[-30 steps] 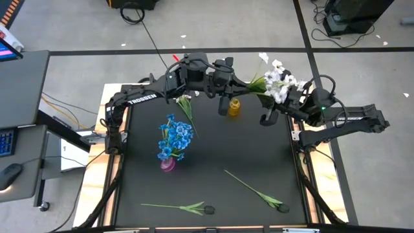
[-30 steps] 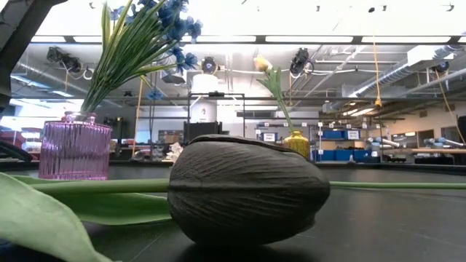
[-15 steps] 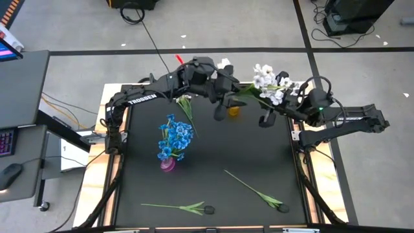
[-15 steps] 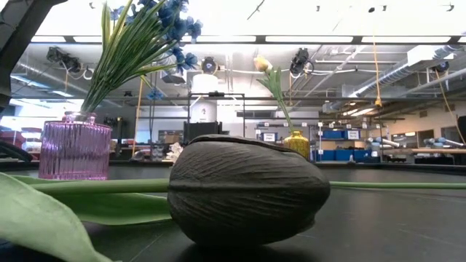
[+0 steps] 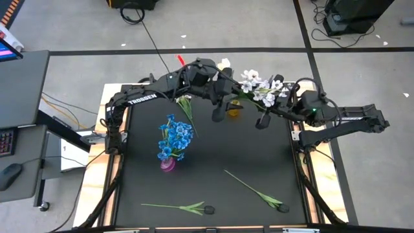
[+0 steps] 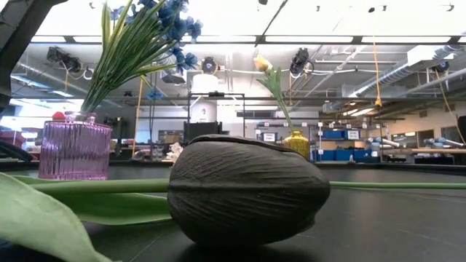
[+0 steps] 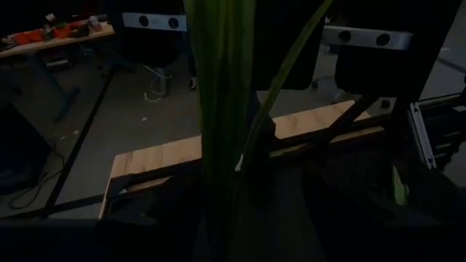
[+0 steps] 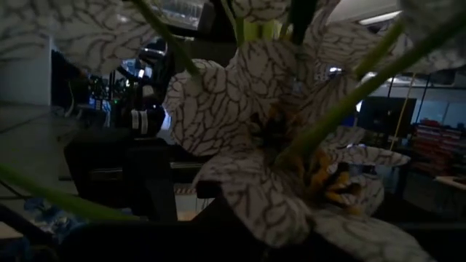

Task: Sort flowers into vase by color
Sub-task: Put the bottom white flowers into the yellow vase

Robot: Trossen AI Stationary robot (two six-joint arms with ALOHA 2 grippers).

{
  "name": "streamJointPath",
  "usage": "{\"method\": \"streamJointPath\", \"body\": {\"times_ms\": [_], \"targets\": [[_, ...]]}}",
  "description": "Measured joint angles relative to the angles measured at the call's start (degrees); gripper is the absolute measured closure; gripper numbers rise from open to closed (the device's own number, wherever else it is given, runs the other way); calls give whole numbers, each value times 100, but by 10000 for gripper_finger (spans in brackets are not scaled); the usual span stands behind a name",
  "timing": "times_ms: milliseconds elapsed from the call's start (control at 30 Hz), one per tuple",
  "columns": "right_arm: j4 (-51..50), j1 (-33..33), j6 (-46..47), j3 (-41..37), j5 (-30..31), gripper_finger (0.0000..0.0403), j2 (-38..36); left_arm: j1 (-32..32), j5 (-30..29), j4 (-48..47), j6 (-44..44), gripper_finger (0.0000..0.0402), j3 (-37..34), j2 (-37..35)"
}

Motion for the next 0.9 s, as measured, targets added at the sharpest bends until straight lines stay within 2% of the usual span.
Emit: {"method": "streamJointPath", "body": {"times_ms": [167,400,900], "targets": [[-143,0,86,0,0,382,-1,2,-191,-163,30,175,0,0],[-465,0,250,0,42,382,1,4,-205,-221,39,212,0,0],[-319,4,252,0,-150,377,-1,7,-203,-216,39,343,0,0]]}}
